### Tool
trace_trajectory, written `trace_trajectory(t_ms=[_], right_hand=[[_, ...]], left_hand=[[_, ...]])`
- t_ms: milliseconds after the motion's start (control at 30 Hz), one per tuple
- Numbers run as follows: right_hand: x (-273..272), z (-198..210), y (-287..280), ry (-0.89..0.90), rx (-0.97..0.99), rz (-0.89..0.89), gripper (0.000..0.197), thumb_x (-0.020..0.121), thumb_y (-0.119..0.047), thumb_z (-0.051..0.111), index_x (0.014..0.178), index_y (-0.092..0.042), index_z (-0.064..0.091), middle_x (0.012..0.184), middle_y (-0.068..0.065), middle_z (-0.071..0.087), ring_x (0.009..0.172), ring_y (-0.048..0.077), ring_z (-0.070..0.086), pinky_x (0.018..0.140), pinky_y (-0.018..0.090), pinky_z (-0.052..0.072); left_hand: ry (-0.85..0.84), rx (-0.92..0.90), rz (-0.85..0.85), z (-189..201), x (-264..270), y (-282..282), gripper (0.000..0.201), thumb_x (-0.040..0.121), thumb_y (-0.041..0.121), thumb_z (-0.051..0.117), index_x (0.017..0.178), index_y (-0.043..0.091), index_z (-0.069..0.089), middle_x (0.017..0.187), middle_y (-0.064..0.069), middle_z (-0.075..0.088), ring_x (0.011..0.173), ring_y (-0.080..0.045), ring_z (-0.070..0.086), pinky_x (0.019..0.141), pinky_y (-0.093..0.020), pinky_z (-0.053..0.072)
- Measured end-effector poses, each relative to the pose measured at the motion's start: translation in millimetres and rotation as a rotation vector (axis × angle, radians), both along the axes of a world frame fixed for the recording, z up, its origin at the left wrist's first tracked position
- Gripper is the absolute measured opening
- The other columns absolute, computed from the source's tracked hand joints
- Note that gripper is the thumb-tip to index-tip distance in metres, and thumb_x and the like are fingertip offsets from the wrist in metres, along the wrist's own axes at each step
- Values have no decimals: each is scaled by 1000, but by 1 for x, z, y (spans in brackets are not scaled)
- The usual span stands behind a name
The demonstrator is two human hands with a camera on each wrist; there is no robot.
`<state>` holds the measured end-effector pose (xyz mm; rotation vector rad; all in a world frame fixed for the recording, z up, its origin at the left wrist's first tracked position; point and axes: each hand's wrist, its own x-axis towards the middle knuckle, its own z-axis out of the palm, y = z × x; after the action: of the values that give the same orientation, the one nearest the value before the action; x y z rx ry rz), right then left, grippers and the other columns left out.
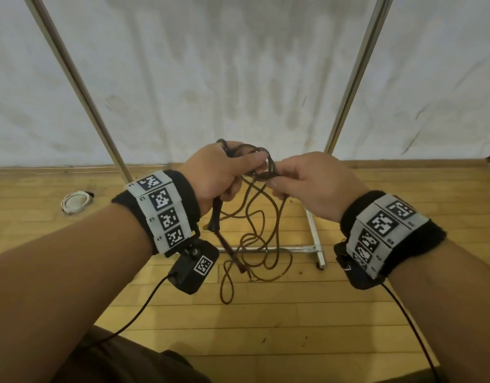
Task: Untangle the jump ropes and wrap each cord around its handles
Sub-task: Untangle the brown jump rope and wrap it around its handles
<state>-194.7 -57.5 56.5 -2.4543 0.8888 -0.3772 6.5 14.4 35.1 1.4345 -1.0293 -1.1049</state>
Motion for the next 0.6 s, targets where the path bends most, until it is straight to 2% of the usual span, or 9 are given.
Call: trace_trajectory(t_ms=[67,133,233,333,367,467,533,600], right_hand=[[-4,-5,-5,-5,-13,-28,27,101,-39,56,84,-28,74,74,-14,72,73,0,65,72,29,52],[-11,-11,-13,-24,-34,-106,34,103,-39,54,75,-28,70,68,-17,70,67,0,65,67,26,50],[-28,-23,-30,55,-20,-264,39,104,-38,51,72,-24,68,65,-10,70,64,5,67,68,30,54],[-48,-40,-51,388,-3,-433,38,107,-35,45,89,-14,72,85,2,74,82,20,71,81,41,59],[-56,-46,-56,509,-5,-473,37,107,-33,46,95,-10,72,91,5,73,87,23,69,85,41,58],[-71,-59,-64,764,22,-521,29,105,-26,52,100,-5,70,96,8,69,92,25,65,79,35,53],[-70,-61,-59,858,42,-503,22,103,-20,55,103,-5,71,102,11,71,96,27,66,81,36,54],[-60,-57,-53,911,22,-357,29,102,-21,57,128,-11,66,123,10,69,112,27,65,93,36,53]], left_hand=[[-20,-9,-14,1,2,1,29,100,31,74,104,2,73,95,-12,74,45,-11,44,38,-20,32],[-16,-21,-15,4,3,1,26,101,30,73,103,4,73,93,-7,77,44,-9,45,38,-20,31],[-8,-26,-5,9,5,1,25,101,28,72,105,4,70,92,-5,78,43,-9,43,38,-19,30],[22,-41,-29,14,9,2,21,103,25,70,95,6,71,87,-5,76,40,-8,38,37,-19,27],[32,-50,-42,15,11,3,21,103,25,69,92,7,72,87,-5,76,40,-8,37,36,-19,27],[29,-58,-62,16,14,4,22,102,26,69,87,11,74,89,-9,76,39,-8,37,36,-19,27],[26,-50,-66,14,15,4,23,102,28,70,86,11,74,92,-13,77,38,-8,38,36,-19,29],[21,-41,-67,12,13,3,24,102,29,70,88,10,73,92,-15,78,37,-7,39,36,-19,30]])
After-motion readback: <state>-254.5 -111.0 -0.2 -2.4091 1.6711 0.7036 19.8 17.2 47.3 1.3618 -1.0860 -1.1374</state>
